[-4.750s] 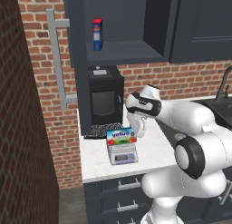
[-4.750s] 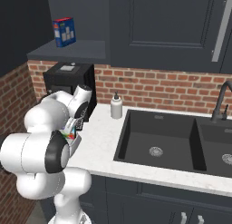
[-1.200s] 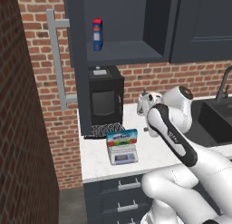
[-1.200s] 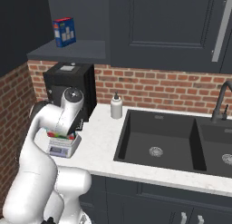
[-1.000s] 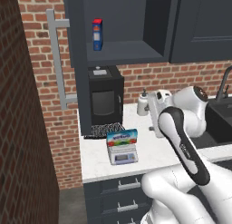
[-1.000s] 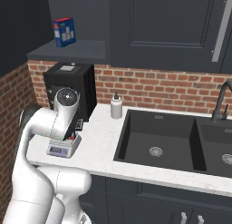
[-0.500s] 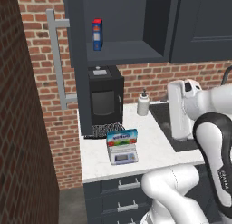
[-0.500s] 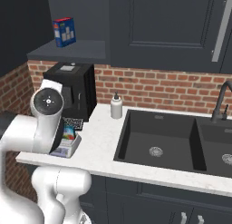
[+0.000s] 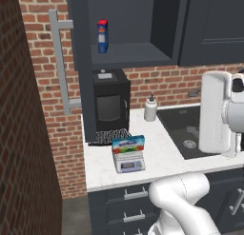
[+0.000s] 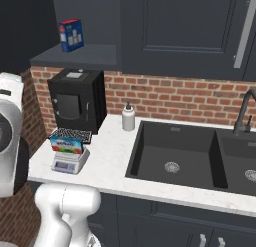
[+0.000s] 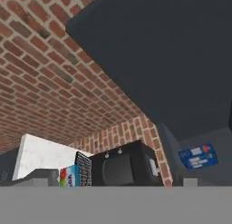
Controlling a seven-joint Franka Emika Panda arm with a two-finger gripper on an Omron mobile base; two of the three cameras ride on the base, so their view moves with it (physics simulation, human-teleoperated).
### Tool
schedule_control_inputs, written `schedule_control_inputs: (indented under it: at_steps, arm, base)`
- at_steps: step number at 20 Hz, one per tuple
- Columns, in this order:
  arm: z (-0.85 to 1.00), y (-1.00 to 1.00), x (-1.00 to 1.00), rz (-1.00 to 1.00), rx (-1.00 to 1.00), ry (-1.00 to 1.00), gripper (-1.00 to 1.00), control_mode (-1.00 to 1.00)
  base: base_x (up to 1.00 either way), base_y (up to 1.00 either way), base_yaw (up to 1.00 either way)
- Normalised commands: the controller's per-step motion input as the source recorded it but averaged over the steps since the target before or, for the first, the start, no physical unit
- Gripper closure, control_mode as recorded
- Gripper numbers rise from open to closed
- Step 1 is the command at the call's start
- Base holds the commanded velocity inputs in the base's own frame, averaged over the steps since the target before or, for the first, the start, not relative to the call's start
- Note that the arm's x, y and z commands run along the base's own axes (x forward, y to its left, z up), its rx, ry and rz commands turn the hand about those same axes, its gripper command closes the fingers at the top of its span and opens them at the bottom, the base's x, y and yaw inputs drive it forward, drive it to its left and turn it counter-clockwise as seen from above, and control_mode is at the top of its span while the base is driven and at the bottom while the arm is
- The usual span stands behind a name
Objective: Pick the boxed food and place it on the digital scale for weighing, and close the cabinet.
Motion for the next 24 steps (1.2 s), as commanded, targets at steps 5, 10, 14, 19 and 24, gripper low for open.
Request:
schedule_control_inputs:
  at_steps: [5, 10, 14, 19, 24]
  arm:
    - [0.6, 0.43, -1.0, 0.0, 0.04, -0.2, -1.0, -1.0]
    - [0.7, 0.11, -0.95, 0.02, 0.08, -0.14, -1.0, -1.0]
    - [0.44, 0.28, -0.43, 0.08, 0.01, -0.08, -1.0, -1.0]
    - [0.02, 0.53, 0.01, 0.24, 0.0, 0.0, -1.0, -1.0]
    - [0.0, 0.27, 0.11, 0.29, 0.0, 0.0, -1.0, -1.0]
  base:
    - [0.0, 0.0, 0.0]
    - [0.0, 0.0, 0.0]
    - [0.0, 0.0, 0.0]
    - [0.0, 0.0, 0.0]
    - [0.0, 0.0, 0.0]
